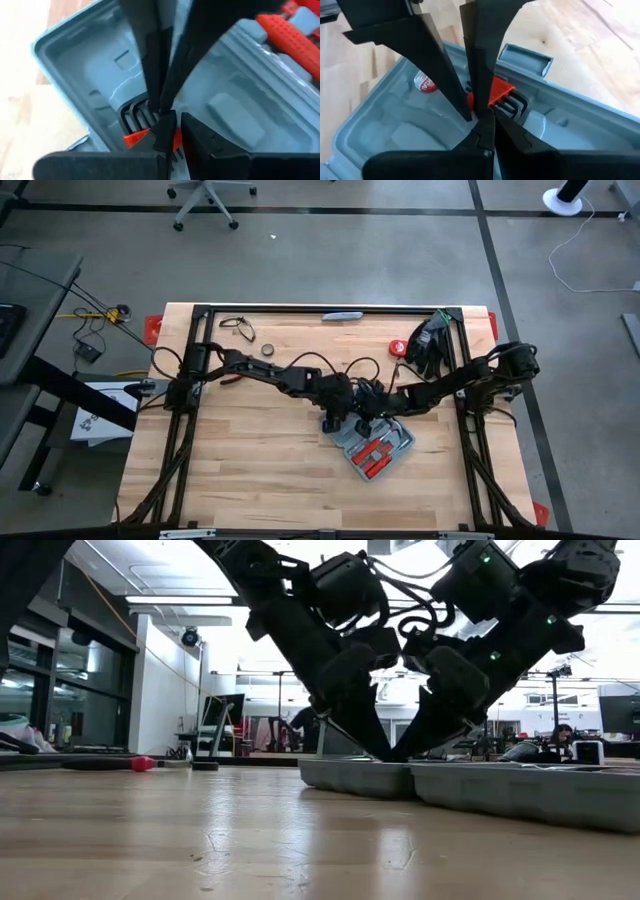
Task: Prefit tool cases
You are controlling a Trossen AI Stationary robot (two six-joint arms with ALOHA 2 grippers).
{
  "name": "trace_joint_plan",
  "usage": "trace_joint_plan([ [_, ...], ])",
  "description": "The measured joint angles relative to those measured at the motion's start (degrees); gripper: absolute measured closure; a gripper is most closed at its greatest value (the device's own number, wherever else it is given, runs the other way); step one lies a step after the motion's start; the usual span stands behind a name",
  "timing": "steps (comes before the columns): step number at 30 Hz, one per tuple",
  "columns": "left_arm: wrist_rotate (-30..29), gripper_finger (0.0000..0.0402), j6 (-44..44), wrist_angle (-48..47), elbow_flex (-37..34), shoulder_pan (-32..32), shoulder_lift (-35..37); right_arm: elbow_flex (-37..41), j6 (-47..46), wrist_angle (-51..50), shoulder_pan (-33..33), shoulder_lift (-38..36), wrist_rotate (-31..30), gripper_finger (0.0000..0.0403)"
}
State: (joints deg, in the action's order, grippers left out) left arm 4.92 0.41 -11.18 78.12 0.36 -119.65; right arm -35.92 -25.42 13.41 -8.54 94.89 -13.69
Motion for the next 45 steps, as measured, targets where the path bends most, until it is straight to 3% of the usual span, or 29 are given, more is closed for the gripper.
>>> trace_joint_plan([
  [9,0.4,0.0373,-1.7,-0.3,-0.3,0.8,-0.6,0.0,-1.1,-0.9,-0.7,-0.3,-0.8,0.0403],
  [18,-0.1,0.0373,-1.4,-1.1,-0.3,0.8,-0.7,0.2,1.4,-3.3,-2.0,-6.2,-5.8,0.0403],
  [29,-0.1,0.0374,-1.8,-1.5,-0.4,0.8,-0.8,-0.1,-1.5,-1.2,0.3,0.7,0.3,0.0403],
  [38,-0.1,0.0374,-1.8,-1.5,-0.4,0.8,-0.8,0.1,1.2,-1.6,-0.3,-4.0,-1.5,0.0403],
  [45,0.4,0.0374,-1.8,-1.5,-0.5,0.8,-0.8,0.1,2.5,-0.8,3.4,-1.4,0.8,0.0403],
])
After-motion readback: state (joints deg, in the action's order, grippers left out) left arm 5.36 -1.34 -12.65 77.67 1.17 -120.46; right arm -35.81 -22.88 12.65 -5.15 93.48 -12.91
